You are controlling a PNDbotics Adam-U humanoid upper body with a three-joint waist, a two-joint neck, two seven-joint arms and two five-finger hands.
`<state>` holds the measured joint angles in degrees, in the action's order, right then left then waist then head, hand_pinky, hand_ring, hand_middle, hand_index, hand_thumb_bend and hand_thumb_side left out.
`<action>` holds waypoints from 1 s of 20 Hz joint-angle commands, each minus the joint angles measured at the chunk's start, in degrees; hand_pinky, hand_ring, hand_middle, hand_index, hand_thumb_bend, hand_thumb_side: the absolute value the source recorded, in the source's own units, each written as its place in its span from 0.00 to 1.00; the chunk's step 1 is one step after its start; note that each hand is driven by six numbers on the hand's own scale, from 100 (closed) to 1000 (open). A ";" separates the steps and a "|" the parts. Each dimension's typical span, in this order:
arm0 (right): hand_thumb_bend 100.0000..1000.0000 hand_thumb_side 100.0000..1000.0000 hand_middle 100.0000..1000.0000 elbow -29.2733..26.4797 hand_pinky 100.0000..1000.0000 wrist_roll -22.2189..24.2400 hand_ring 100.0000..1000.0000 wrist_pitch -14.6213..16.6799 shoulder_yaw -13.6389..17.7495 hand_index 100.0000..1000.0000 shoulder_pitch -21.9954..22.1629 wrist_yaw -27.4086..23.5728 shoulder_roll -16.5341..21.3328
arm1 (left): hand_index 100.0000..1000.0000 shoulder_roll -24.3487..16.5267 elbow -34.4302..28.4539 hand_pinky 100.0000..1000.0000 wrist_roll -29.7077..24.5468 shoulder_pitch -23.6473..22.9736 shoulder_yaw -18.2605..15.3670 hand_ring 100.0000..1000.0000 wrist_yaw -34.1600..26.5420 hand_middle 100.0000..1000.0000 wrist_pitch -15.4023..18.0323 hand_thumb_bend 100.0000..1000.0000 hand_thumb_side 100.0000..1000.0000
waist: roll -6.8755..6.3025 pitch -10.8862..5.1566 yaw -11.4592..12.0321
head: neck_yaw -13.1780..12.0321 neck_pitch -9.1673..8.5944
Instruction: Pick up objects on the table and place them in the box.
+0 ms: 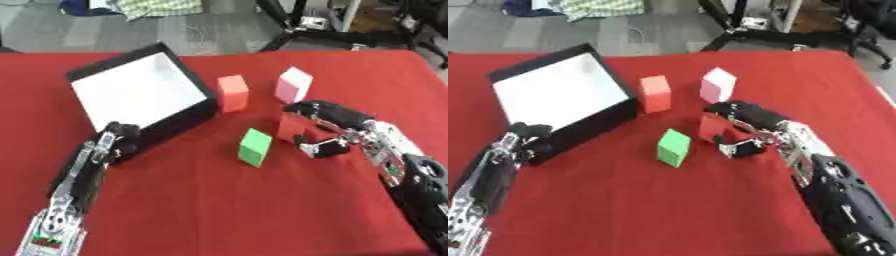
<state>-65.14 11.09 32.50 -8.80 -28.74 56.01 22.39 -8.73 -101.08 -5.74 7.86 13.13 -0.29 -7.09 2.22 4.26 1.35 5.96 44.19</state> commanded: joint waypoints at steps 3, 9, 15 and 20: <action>0.00 0.15 0.50 0.41 0.79 -3.13 0.64 -0.43 0.54 0.87 -0.41 0.97 0.67 | 0.64 -0.02 -1.22 0.79 -0.06 0.74 -0.02 1.00 -0.12 0.73 0.10 0.00 0.87 | -0.86 -0.82 0.01 | 0.08 -0.07; 0.00 0.12 0.23 0.01 0.69 -8.66 0.47 -1.05 0.74 0.57 -0.37 -0.54 0.55 | 0.64 0.01 -1.21 0.79 -0.03 0.74 -0.02 1.00 -0.13 0.73 0.10 0.00 0.87 | -0.85 -0.75 0.06 | 0.17 -0.07; 0.00 0.11 0.13 -1.25 0.67 -12.80 0.41 -0.83 0.70 0.46 -0.45 -4.16 0.69 | 0.64 0.03 -1.23 0.79 0.04 0.74 -0.05 1.00 -0.16 0.73 0.12 0.00 0.87 | -0.83 -0.74 0.03 | 0.15 -0.07; 0.00 0.14 0.12 -5.30 0.68 -11.83 0.41 -0.47 0.15 0.45 -0.77 -9.20 1.61 | 0.64 0.05 -1.23 0.79 0.06 0.79 -0.05 1.00 -0.18 0.73 0.15 0.00 0.87 | -0.78 -0.70 0.09 | 0.16 -0.07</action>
<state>-68.32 -0.86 31.93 -8.87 -28.35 48.21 22.04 -8.51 -101.09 -5.73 7.90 13.13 -0.30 -7.08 2.17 4.26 1.44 6.10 44.19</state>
